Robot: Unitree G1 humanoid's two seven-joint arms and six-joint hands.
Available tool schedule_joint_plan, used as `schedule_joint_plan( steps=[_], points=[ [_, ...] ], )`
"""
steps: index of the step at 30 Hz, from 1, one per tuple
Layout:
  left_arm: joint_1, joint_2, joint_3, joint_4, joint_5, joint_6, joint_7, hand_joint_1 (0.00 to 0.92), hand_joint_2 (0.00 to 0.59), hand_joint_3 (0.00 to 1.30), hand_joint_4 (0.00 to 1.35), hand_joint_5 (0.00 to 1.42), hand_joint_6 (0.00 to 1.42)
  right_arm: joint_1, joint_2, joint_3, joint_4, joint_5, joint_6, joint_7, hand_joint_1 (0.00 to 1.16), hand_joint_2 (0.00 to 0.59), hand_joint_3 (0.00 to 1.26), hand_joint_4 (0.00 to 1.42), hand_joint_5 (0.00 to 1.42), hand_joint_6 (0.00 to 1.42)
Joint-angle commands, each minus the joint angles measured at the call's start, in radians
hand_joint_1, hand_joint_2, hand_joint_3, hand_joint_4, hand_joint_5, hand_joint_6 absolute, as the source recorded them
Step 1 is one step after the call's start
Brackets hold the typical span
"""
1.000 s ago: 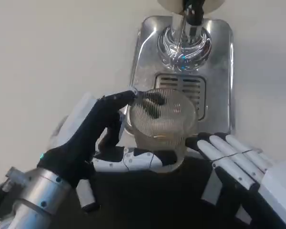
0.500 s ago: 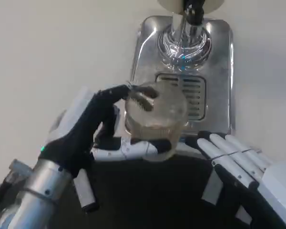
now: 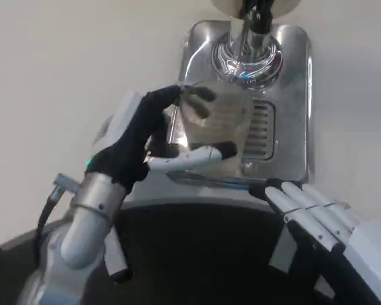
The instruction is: Grasp the cup under the faucet to collect the drink, then remove the cup.
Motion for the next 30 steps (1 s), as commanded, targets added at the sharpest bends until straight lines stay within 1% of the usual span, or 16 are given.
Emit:
schedule_joint_plan(
  steps=[1, 7, 12, 18, 21, 30],
  points=[
    [-0.086, -0.009, -0.003, 0.095, -0.005, -0.059, 0.048, 0.684, 0.087, 1.12, 1.2, 1.42, 1.42, 0.013, 0.004, -0.001, -0.021, -0.006, 0.004, 0.009, 0.65, 0.337, 0.11, 0.06, 0.07, 0.18],
    [-0.159, -0.017, -0.018, 0.21, 0.0, -0.103, 0.074, 0.686, 0.087, 1.12, 1.2, 1.42, 1.42, 0.019, 0.005, -0.001, -0.029, -0.006, 0.01, 0.012, 0.64, 0.328, 0.11, 0.06, 0.07, 0.19],
    [-0.206, -0.025, -0.031, 0.3, 0.003, -0.142, 0.082, 0.687, 0.087, 1.12, 1.19, 1.42, 1.42, 0.028, 0.007, -0.001, -0.036, -0.007, 0.013, 0.013, 0.62, 0.336, 0.11, 0.07, 0.07, 0.2],
    [-0.273, -0.017, -0.052, 0.431, 0.016, -0.206, 0.105, 0.689, 0.087, 1.1, 1.16, 1.42, 1.42, 0.025, 0.005, 0.001, -0.037, -0.005, 0.02, 0.018, 0.62, 0.337, 0.11, 0.07, 0.07, 0.2],
    [-0.294, -0.018, -0.053, 0.471, 0.019, -0.218, 0.121, 0.694, 0.09, 1.09, 1.15, 1.41, 1.42, 0.022, 0.006, -0.001, -0.038, -0.004, 0.025, 0.02, 0.61, 0.337, 0.11, 0.07, 0.07, 0.2],
    [-0.324, -0.022, -0.056, 0.549, 0.049, -0.226, 0.191, 0.672, 0.107, 1.06, 1.12, 1.38, 1.42, 0.02, 0.009, 0.002, -0.042, -0.005, 0.036, 0.025, 0.61, 0.337, 0.11, 0.06, 0.08, 0.2]
  ],
)
